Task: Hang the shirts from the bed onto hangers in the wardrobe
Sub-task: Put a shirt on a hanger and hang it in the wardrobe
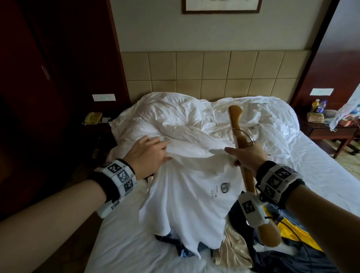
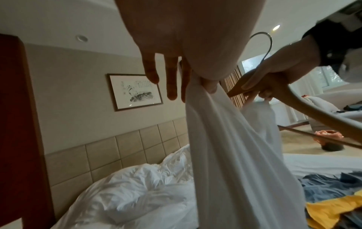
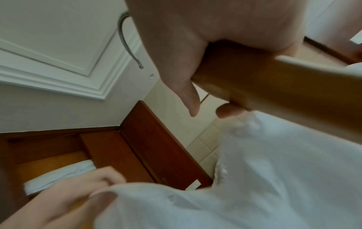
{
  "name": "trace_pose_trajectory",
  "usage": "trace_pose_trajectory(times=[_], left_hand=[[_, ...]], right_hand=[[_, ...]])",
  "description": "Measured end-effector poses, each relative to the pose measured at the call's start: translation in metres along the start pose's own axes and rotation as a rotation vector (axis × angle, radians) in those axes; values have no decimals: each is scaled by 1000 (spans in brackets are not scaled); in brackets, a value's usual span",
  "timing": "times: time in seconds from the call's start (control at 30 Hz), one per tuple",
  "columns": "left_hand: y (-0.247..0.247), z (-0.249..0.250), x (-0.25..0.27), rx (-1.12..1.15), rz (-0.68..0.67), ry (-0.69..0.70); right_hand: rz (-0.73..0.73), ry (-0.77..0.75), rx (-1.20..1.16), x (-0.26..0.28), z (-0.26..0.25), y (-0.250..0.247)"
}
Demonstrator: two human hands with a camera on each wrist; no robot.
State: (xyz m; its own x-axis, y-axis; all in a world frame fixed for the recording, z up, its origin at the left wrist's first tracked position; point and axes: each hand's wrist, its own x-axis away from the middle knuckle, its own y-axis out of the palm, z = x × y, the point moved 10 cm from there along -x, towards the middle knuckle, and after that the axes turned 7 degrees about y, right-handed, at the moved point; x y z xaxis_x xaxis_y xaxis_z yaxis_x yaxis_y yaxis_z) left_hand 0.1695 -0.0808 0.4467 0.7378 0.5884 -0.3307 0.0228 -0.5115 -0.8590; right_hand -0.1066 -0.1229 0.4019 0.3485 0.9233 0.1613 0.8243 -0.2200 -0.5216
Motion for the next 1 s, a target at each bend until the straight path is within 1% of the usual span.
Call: trace_pose_trajectory(times=[0.07, 0.17, 0.27, 0.3, 0.37, 0.47, 0.57, 0.63, 0.73, 0.8, 0.83, 0.9, 0.93, 1.0], left_hand=[[-6, -2, -14, 14, 8, 29], [-28, 8, -29, -3, 103, 109], [-45, 22, -35, 4, 163, 186], [-51, 25, -36, 17, 175, 205], [-65, 26, -33, 34, 199, 225], [-86, 21, -24, 34, 176, 243], [-106, 7, -14, -16, 177, 247], [-111, -8, -2, -77, 161, 242], [-91, -45, 31, -191, 14, 238], [-68, -56, 60, -206, -114, 277], [-54, -54, 72, -250, -174, 326], [-27, -40, 91, -337, -338, 425], [-18, -26, 99, -339, -418, 484], [-10, 13, 111, -271, -527, 641]], right_hand=[[-9, -89, 5, 16, -19, 6], [-104, -236, -50, 40, -50, 30], [-176, -307, -131, 58, -68, 60], [-185, -326, -103, 62, -73, 69], [-194, -368, 36, 68, -78, 87], [-247, -398, 180, 65, -70, 116], [-292, -388, 288, 60, -50, 140], [-323, -357, 328, 57, -38, 146], [-356, -282, 363, 45, -22, 142], [-325, -243, 361, 33, -16, 128], [-305, -226, 356, 26, -16, 120], [-273, -185, 340, 12, -18, 104], [-259, -165, 325, 4, -18, 96], [-227, -130, 291, -10, -20, 80]])
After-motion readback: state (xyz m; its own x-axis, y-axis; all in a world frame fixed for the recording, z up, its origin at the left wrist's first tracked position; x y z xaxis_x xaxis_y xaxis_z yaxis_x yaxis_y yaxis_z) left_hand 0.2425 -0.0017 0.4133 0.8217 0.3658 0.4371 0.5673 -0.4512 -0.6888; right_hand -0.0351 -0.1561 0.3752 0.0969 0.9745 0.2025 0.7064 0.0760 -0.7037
